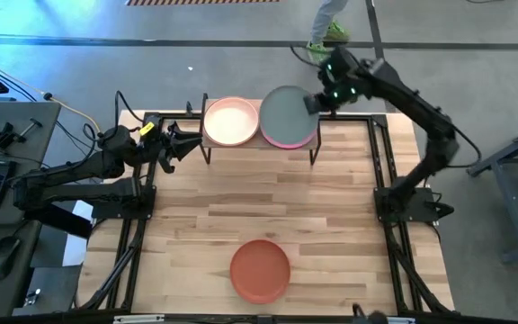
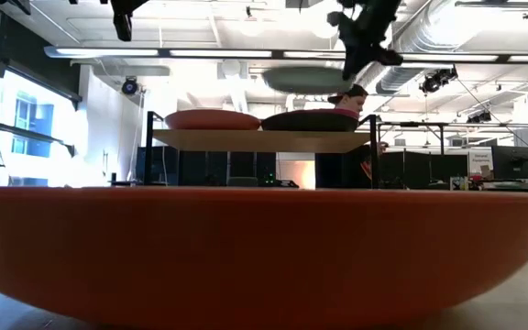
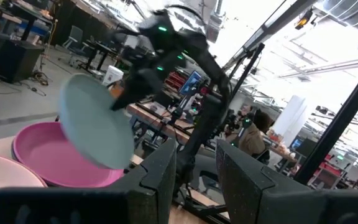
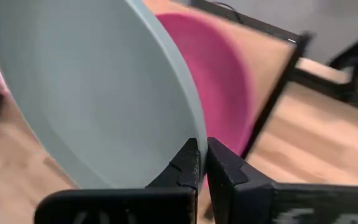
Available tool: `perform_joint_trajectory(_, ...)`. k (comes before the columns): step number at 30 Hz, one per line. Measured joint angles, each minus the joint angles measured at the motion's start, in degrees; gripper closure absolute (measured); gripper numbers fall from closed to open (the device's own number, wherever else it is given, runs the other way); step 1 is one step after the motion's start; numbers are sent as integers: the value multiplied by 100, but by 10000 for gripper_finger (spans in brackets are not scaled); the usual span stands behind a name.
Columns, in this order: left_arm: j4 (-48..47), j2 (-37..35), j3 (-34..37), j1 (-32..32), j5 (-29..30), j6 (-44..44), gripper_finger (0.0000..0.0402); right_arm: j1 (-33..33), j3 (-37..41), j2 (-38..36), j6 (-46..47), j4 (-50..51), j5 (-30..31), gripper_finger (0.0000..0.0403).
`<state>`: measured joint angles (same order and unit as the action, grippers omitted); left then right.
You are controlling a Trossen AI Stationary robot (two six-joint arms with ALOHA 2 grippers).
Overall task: Place and stack plates onto a shelf
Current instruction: Stack the gray plate on top of the pink plate on the shelf
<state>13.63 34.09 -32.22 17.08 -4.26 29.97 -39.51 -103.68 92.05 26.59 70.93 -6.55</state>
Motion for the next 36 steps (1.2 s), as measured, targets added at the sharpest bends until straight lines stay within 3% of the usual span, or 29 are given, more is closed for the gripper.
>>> perform_joint_trajectory(5,2,1,-1,0,-1,75,298,-469,-947,916,-415,967,-245,403)
perform_joint_trajectory(10,0,1,-1,0,-1,137,298,-557,-1178,1450,-682,1450,-560,403)
perform_joint_trajectory(27,2,2,0,0,-1,137,298,-561,-1176,1651,-746,1294,-658,401)
perform_joint_trajectory(31,2,1,0,2,-1,137,298,-558,-1176,1651,-794,1226,-743,373)
perform_joint_trajectory(36,2,2,-1,1,-1,137,298,-541,-1184,1630,-1070,1223,-773,307)
